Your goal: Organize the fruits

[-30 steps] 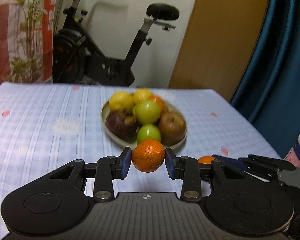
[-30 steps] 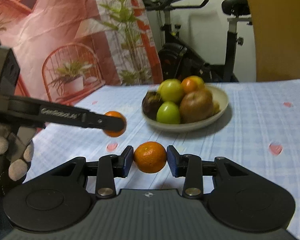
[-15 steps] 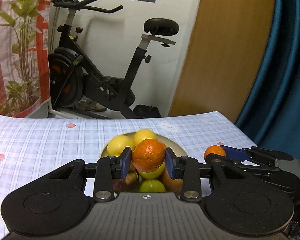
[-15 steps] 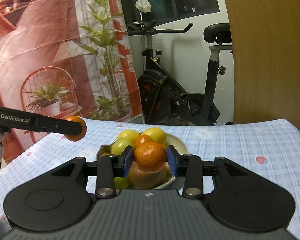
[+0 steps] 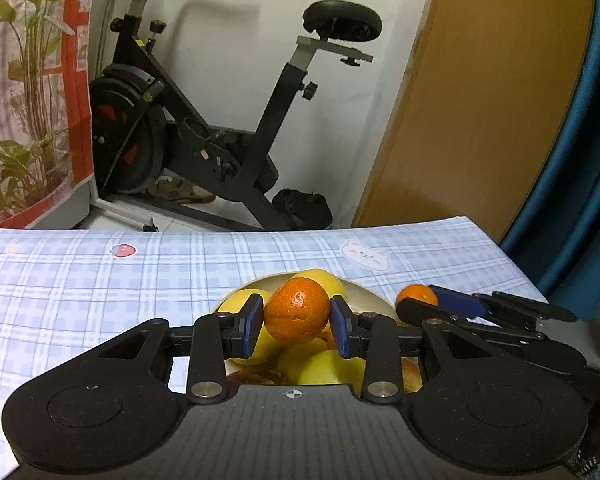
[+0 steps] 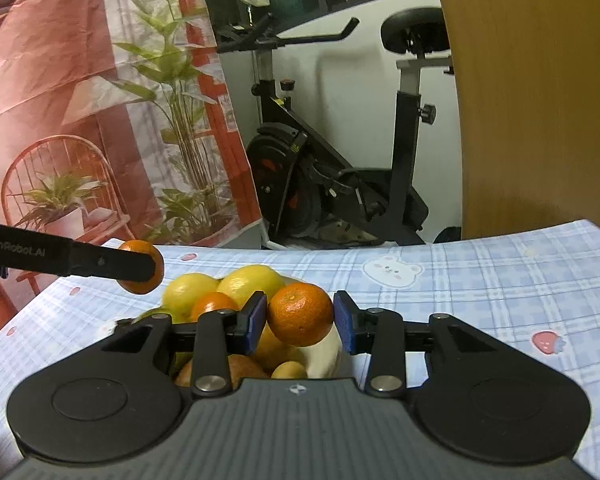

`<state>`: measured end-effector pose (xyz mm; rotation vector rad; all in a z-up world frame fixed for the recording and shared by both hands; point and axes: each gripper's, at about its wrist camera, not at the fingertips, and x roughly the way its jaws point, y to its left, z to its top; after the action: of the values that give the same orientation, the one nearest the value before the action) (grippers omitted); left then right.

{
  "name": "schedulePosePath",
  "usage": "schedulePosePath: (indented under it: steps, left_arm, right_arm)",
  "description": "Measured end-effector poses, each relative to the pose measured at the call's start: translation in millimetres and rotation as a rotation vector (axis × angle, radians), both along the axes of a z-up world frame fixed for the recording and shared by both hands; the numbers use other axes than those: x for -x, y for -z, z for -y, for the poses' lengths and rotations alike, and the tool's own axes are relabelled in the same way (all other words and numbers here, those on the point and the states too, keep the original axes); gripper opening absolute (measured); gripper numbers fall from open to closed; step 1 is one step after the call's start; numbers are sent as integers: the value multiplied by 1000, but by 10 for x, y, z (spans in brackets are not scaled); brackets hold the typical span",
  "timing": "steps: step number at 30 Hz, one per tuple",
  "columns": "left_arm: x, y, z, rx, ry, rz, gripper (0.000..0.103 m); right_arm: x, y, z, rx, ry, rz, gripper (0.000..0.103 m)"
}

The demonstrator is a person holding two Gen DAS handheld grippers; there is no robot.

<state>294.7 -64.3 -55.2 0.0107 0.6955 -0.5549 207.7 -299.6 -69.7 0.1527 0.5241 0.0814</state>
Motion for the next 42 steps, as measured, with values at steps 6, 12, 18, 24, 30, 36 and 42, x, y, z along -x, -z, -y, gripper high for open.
schedulePosePath:
  steps: [6, 12, 18, 24, 30, 36, 42]
  left_arm:
    - [-133, 70, -10, 1, 17, -35, 38]
    - [-167, 110, -21, 5, 26, -50, 39]
    - [-146, 67, 11, -8, 26, -43, 53]
    - [-11, -71, -41, 5, 6, -8, 75]
    - [221, -284, -210, -4, -96, 61, 89]
    - [481, -536, -353, -30, -200, 131, 90]
    - [751, -815, -495, -39, -245, 171, 91]
  right_arm:
    - [-261, 88, 18, -11, -18, -13, 40]
    - [-398, 139, -31, -4, -45, -30, 42]
    - [-408, 141, -49, 9, -42, -38, 47]
    - [-289, 18, -40, 14, -8, -18, 62]
    - [-67, -204, -77, 19, 47, 34, 85]
    - [177, -427, -179, 1, 75, 55, 98]
    - [448, -650, -333, -32, 92, 38, 103]
